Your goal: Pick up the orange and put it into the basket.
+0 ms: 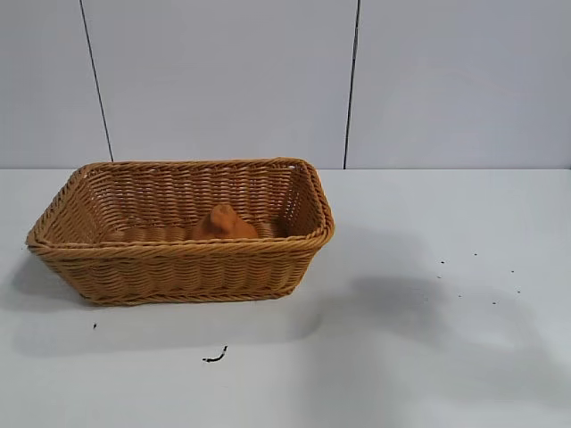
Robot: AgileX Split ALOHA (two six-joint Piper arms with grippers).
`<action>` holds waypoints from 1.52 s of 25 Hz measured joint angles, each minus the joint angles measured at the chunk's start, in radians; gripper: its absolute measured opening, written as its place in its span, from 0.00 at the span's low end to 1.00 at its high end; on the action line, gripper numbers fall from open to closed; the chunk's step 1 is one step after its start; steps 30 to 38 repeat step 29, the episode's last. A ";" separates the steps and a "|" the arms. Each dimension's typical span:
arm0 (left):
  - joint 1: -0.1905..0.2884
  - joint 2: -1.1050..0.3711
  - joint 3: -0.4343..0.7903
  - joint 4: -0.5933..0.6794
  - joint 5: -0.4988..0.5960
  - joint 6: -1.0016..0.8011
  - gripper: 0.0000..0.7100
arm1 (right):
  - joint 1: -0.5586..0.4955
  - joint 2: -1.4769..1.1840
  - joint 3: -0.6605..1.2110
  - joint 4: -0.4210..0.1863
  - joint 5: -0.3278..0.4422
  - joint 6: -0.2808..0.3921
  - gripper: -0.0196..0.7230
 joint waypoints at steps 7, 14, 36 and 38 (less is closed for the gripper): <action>0.000 0.000 0.000 0.000 0.000 0.000 0.94 | 0.000 -0.413 0.057 0.000 -0.016 -0.019 0.89; 0.000 0.000 0.000 0.000 0.000 0.000 0.94 | 0.000 -0.714 0.060 0.000 -0.016 -0.022 0.89; 0.000 0.000 0.000 0.000 0.000 0.000 0.94 | 0.000 -0.836 0.061 0.000 -0.015 -0.021 0.89; 0.000 0.000 0.000 0.000 0.000 0.000 0.94 | 0.000 -0.836 0.061 0.000 -0.015 -0.021 0.89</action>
